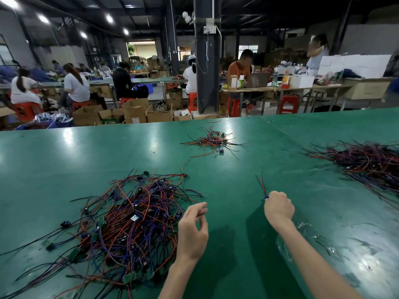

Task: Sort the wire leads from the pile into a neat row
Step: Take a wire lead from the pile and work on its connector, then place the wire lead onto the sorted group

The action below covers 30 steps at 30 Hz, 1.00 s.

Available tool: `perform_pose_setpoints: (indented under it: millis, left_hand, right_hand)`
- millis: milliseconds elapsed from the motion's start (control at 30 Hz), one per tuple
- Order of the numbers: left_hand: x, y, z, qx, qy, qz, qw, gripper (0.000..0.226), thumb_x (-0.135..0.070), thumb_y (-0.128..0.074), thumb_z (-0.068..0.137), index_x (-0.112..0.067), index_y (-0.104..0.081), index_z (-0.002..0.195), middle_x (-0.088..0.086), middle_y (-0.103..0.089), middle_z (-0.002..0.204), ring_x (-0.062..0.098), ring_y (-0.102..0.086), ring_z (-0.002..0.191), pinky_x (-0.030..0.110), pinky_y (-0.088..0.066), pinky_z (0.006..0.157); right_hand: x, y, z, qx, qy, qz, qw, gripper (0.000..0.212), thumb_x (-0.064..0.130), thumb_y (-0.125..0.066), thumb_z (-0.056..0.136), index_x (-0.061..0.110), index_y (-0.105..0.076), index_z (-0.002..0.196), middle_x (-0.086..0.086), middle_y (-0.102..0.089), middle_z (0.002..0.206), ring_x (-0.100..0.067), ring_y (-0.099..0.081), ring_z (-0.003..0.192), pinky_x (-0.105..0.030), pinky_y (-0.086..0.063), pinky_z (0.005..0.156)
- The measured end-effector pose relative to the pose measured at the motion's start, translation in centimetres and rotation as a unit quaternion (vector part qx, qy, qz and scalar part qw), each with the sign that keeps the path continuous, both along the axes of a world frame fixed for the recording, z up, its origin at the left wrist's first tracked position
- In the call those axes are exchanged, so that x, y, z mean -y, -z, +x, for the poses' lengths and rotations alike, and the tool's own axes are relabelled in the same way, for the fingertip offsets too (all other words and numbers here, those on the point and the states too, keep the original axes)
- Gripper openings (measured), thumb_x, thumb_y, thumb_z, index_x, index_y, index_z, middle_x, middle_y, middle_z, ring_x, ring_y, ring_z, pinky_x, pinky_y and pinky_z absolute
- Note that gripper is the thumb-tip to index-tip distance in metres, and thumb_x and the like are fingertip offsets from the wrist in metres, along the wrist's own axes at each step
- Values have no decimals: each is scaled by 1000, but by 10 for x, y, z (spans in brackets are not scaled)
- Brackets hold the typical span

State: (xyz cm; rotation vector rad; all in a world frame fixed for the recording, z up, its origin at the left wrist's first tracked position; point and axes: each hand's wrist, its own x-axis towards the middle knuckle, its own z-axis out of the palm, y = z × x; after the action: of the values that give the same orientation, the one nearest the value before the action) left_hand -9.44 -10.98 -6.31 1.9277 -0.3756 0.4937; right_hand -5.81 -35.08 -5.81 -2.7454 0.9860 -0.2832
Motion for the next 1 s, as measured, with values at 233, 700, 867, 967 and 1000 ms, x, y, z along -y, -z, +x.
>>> perform_pose_setpoints:
  millis: [233,700,867,967,1000]
  left_hand:
    - [-47,-24,20,115,-197,-9,974,30,22,-53,80,4,-66,99,12,-65,95,17,-60,84,15,-48,79]
    - [-137,-51,129,-207,-213,357,886,20,-29,-60,91,-34,-66,109,-3,-67,114,23,-56,112,44,-32,103]
    - [-137,-49,136,-154,-229,369,887,24,-25,-62,90,-29,-63,114,-6,-70,107,21,-59,107,42,-35,101]
    - [-135,-51,137,-190,-215,447,847,27,-24,-59,91,-30,-63,117,-2,-64,118,24,-52,117,44,-33,103]
    - [-135,-51,137,-195,-217,465,836,26,-24,-58,91,-30,-64,115,-1,-63,120,25,-51,118,44,-32,103]
  right_hand:
    - [-19,7,-11,97,-20,-4,995,27,20,-56,93,-1,-52,109,-18,-43,120,-35,-62,91,-35,-44,62]
    - [-62,31,-29,117,-178,-15,977,18,20,-47,96,9,-61,95,-5,-51,103,-24,-61,77,-27,-36,59]
    - [-61,32,-29,117,-187,-1,975,20,19,-45,97,9,-62,95,-4,-53,100,-21,-60,74,-26,-40,60]
    - [-60,32,-29,119,-189,0,975,20,19,-46,97,9,-62,93,-4,-53,98,-22,-59,72,-27,-38,59]
    - [-61,32,-29,120,-188,3,975,20,19,-46,96,8,-62,93,-3,-53,97,-22,-59,71,-27,-36,58]
